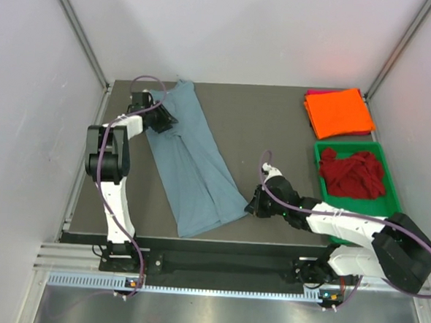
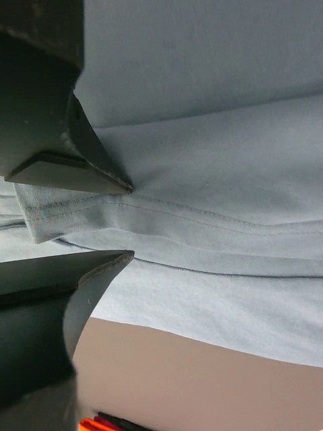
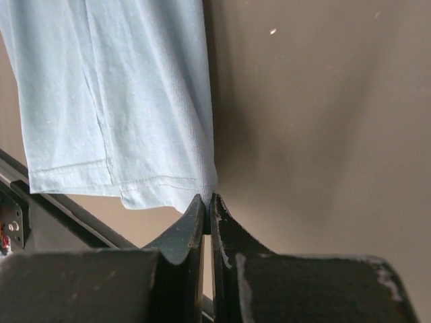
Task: Fold and stack the t-shirts
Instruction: Fold the tshirt
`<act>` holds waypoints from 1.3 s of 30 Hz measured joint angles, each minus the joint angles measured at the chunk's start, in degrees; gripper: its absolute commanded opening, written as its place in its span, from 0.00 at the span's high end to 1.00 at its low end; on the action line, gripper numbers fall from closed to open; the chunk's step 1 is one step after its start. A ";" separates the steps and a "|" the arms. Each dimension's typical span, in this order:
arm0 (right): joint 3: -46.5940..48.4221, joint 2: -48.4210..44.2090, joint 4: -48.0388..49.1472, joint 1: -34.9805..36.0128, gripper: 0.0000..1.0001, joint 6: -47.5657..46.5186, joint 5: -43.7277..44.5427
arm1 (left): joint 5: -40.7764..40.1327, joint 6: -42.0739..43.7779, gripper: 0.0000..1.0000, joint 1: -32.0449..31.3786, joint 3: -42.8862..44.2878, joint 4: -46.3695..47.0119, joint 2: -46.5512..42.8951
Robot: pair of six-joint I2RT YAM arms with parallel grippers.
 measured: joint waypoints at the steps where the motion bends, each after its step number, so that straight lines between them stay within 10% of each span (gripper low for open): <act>1: -0.39 -0.48 0.02 0.44 1.00 0.37 0.35 | -0.44 0.22 0.56 -0.42 -0.04 0.24 0.00; 25: -7.50 -12.35 -8.63 26.18 1.00 23.80 23.34 | -0.61 0.44 0.58 -12.68 -5.07 11.52 -0.28; 39: -1.46 -7.52 -14.58 28.33 0.69 28.17 30.58 | 3.15 0.66 0.58 -13.92 8.28 11.87 9.33</act>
